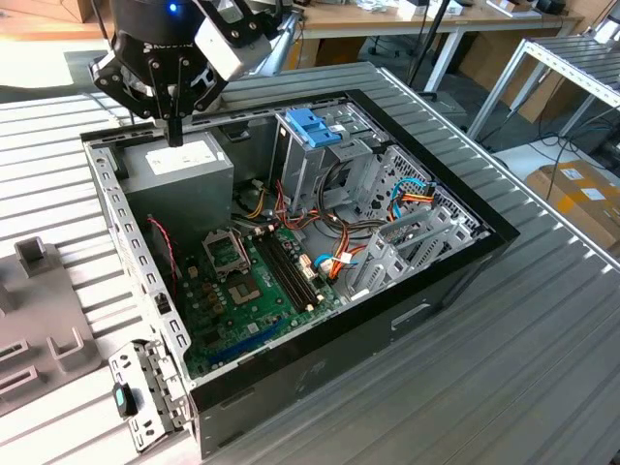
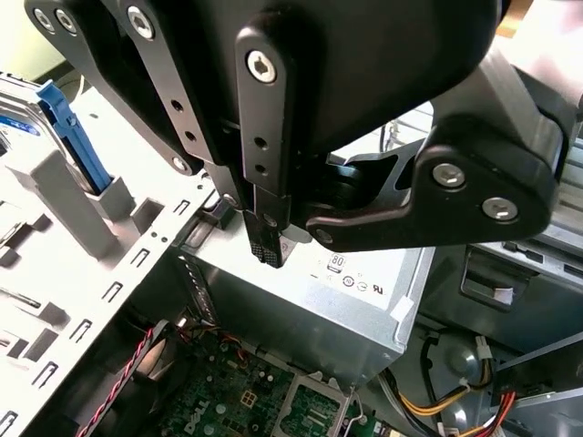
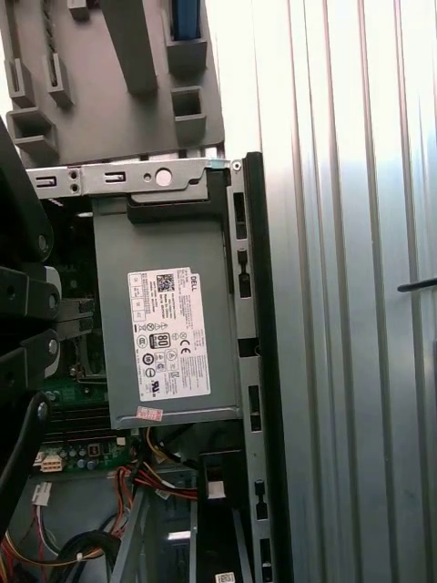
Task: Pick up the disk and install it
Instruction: 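Reach for the disk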
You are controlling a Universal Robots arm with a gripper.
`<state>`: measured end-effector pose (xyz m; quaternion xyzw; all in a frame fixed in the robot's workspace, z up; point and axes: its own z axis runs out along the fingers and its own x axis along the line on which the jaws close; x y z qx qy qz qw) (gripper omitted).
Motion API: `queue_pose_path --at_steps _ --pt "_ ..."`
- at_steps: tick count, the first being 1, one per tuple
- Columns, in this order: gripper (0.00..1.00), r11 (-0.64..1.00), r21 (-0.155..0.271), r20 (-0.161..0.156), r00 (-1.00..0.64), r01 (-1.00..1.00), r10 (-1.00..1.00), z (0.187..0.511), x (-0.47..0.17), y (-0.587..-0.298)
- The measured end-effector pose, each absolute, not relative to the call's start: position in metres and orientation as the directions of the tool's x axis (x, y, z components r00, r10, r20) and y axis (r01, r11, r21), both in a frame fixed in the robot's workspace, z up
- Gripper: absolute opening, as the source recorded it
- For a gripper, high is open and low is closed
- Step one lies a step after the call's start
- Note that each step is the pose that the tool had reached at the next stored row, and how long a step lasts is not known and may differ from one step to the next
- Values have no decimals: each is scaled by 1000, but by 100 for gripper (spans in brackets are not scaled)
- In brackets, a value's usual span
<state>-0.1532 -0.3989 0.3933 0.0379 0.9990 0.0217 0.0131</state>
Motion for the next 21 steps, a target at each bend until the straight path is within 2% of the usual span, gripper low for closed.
queue_pose_path --at_steps 21 --pt "11 996 44 -24 -997 75 76 393 -168 -399"
